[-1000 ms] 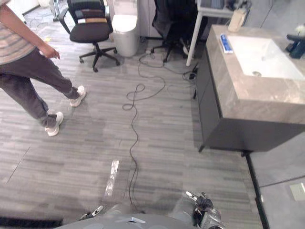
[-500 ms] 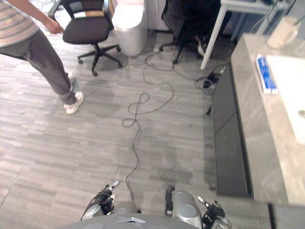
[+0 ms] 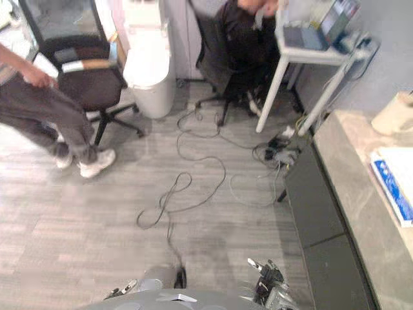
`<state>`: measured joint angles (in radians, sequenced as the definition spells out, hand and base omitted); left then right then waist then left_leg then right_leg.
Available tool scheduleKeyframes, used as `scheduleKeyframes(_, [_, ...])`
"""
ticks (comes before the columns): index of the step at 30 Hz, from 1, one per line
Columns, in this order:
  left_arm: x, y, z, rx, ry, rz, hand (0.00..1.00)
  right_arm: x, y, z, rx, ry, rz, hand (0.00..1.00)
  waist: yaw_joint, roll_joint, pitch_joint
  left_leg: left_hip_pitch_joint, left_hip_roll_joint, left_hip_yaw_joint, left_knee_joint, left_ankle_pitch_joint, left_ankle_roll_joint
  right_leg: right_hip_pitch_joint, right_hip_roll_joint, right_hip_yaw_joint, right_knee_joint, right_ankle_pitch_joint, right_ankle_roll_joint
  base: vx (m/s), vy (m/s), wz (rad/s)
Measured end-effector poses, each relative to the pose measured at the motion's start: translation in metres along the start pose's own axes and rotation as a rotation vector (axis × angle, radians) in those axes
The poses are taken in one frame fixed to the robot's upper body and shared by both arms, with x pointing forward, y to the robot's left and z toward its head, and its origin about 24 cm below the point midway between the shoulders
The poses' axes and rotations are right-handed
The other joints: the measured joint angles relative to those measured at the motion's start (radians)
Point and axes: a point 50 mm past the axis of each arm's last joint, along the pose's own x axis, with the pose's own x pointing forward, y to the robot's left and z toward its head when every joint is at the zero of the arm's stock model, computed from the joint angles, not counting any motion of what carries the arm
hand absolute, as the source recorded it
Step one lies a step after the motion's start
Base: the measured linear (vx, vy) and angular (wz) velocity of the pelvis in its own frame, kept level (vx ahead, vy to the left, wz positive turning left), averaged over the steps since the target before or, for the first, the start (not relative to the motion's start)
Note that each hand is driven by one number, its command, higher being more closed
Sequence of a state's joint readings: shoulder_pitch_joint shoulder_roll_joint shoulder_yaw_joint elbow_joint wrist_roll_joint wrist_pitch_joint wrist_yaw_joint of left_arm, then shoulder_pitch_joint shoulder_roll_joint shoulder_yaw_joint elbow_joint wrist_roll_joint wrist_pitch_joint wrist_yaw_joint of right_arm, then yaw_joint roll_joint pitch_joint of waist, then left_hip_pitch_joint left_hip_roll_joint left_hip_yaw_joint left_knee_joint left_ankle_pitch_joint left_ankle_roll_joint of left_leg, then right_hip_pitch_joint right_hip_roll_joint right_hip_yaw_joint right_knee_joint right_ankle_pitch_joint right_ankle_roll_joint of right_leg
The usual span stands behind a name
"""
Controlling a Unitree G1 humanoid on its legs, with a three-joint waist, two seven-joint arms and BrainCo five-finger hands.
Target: Organize washtable
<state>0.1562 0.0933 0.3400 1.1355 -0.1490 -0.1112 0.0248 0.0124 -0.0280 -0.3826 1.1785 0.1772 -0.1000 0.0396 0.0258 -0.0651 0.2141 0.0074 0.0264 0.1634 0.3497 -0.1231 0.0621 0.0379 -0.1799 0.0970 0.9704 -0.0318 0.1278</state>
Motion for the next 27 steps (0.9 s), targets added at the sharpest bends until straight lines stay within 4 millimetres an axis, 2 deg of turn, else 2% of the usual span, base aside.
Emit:
scheduleKeyframes(2, [0.003,-0.008,0.013,0.061,-0.039,-0.038,0.0,0.001,-0.004,0.006,-0.004,-0.017,-0.005,0.0,-0.003,0.009,0.003,0.118,0.006,0.011,-0.109,0.005,-0.008,-0.09,-0.025,-0.085,0.05,-0.081,-0.022,0.07,-0.038,-0.12])
scheduleKeyframes(3, [0.004,-0.014,0.021,0.106,-0.064,-0.066,0.0,0.001,-0.008,0.009,0.0,-0.028,-0.016,0.0,-0.008,0.017,0.008,0.172,0.016,0.015,-0.154,0.009,-0.013,-0.127,-0.073,-0.181,0.013,-0.128,-0.038,-0.05,-0.042,-0.09])
scheduleKeyframes(5, [0.004,-0.02,0.026,0.135,-0.091,-0.093,0.0,0.0,-0.013,0.01,0.004,-0.035,-0.033,0.0,-0.019,0.029,0.003,0.217,0.039,0.016,-0.19,0.009,-0.013,-0.146,-0.098,-0.271,-0.176,-0.147,-0.051,-0.12,-0.002,0.02])
scheduleKeyframes(6, [0.004,-0.023,0.03,0.146,-0.109,-0.106,0.0,0.0,-0.016,0.008,0.01,-0.029,-0.041,0.0,-0.02,0.031,0.0,0.223,0.052,0.017,-0.211,0.002,-0.032,-0.149,-0.083,-0.278,-0.38,-0.122,-0.026,-0.15,0.006,0.15])
scheduleKeyframes(7, [0.004,-0.024,0.033,0.146,-0.12,-0.11,0.0,-0.001,-0.017,0.007,0.013,-0.027,-0.044,0.0,-0.018,0.028,-0.002,0.222,0.053,0.014,-0.225,-0.004,-0.046,-0.152,-0.074,-0.278,-0.489,-0.079,-0.02,-0.16,-0.038,0.12])
scheduleKeyframes(8, [0.004,-0.022,0.036,0.148,-0.134,-0.107,0.0,-0.001,-0.017,0.004,0.018,-0.016,-0.048,0.0,-0.015,0.01,-0.013,0.219,0.042,0.01,-0.24,-0.015,-0.075,-0.167,-0.072,-0.263,-0.624,0.063,-0.021,-0.01,-0.167,-0.07])
scheduleKeyframes(9, [0.005,-0.019,0.035,0.146,-0.125,-0.096,0.0,-0.002,-0.021,-0.001,0.026,0.005,-0.059,0.0,-0.012,-0.004,-0.028,0.215,0.034,-0.002,-0.246,-0.02,-0.092,-0.165,-0.064,-0.248,-0.685,0.069,-0.021,0.16,-0.233,-0.25])
scheduleKeyframes(10, [0.004,-0.023,0.028,0.138,-0.102,-0.101,0.0,-0.002,-0.025,0.002,0.035,-0.003,-0.072,0.0,-0.014,0.034,-0.029,0.211,0.059,-0.006,-0.245,-0.016,-0.1,-0.147,-0.033,-0.248,-0.731,0.063,-0.026,0.29,-0.211,-0.27])
scheduleKeyframes(11, [0.003,-0.026,0.024,0.133,-0.09,-0.109,0.0,-0.003,-0.03,0.003,0.035,-0.006,-0.083,0.0,-0.023,0.058,-0.026,0.224,0.075,-0.009,-0.246,-0.016,-0.102,-0.119,-0.018,-0.256,-0.764,0.062,-0.027,0.34,-0.15,-0.2])
scheduleKeyframes(12, [0.003,-0.031,0.019,0.124,-0.074,-0.119,0.0,-0.005,-0.038,-0.001,0.03,0.011,-0.102,0.0,-0.022,0.078,-0.028,0.245,0.097,-0.012,-0.247,-0.017,-0.104,-0.074,0.005,-0.268,-0.807,0.063,-0.028,0.25,-0.093,-0.03])
scheduleKeyframes(14, [0.002,-0.034,0.012,0.123,-0.051,-0.128,0.0,-0.008,-0.048,-0.009,0.029,0.034,-0.122,0.0,-0.02,0.099,-0.043,0.282,0.116,-0.034,-0.246,-0.015,-0.114,-0.006,0.028,-0.283,-0.854,0.063,-0.031,0.2,-0.08,0.05])
scheduleKeyframes(18, [0.001,-0.03,0.01,0.137,-0.045,-0.128,0.0,-0.007,-0.043,-0.005,0.036,0.02,-0.103,0.0,-0.018,0.083,-0.074,0.27,0.118,-0.04,-0.249,-0.026,-0.137,0.016,0.039,-0.291,-0.933,0.088,-0.028,0.07,-0.008,0.0])
scheduleKeyframes(19, [-0.002,-0.003,-0.015,0.14,0.065,-0.065,0.0,-0.012,-0.041,-0.026,-0.004,0.082,-0.067,0.0,-0.018,0.041,-0.141,0.223,0.081,-0.061,-0.256,-0.086,-0.147,0.015,0.021,-0.29,-1.062,0.2,-0.014,0.0,0.0,0.0])
scheduleKeyframes(27, [-0.002,-0.004,-0.014,0.142,0.061,-0.066,0.0,-0.012,-0.041,-0.026,-0.003,0.082,-0.068,0.0,-0.018,0.045,-0.139,0.223,0.081,-0.061,-0.256,-0.086,-0.147,0.015,0.021,-0.29,-1.062,0.2,-0.014,0.0,0.0,0.0])
